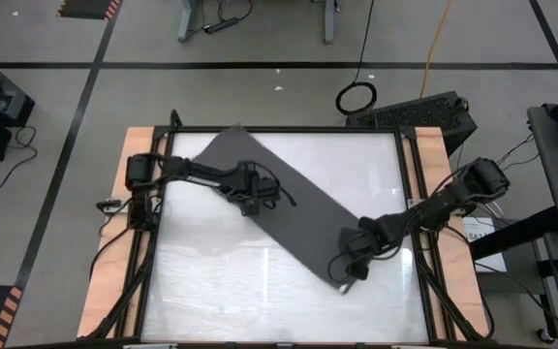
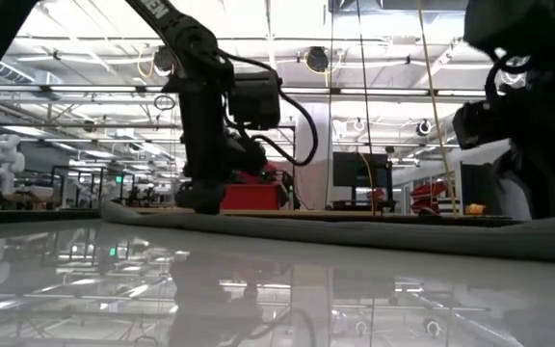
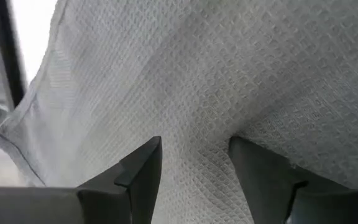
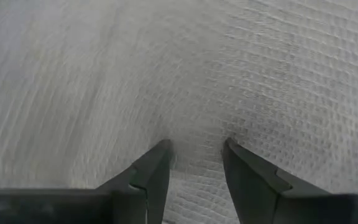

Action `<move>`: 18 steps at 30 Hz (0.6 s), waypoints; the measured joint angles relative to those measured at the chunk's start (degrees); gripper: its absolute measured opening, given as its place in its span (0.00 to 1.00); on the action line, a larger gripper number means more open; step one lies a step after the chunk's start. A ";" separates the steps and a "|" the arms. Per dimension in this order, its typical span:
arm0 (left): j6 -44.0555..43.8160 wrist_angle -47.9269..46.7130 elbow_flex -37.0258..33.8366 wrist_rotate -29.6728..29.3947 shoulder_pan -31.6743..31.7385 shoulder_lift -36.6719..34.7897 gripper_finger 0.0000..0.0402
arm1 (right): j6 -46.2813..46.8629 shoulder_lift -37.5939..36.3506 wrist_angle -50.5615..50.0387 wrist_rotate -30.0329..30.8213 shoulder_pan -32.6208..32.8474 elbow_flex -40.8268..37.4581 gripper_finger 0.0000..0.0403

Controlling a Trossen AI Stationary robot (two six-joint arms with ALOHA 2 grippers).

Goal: Roll towel
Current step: Fold the dark gray towel

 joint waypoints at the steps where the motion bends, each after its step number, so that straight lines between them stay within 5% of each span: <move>1: 2.45 0.63 -0.04 -1.18 0.30 0.06 0.51 | 0.10 0.02 2.14 -0.08 0.46 -0.02 0.36; 8: 9.65 3.51 1.37 -3.32 2.11 0.01 0.51 | 0.60 0.37 17.91 -2.13 1.91 -0.07 0.36; 18: -2.39 -14.65 16.41 -2.08 -8.03 -0.68 0.51 | -16.40 -3.63 -2.61 4.02 8.86 9.68 0.32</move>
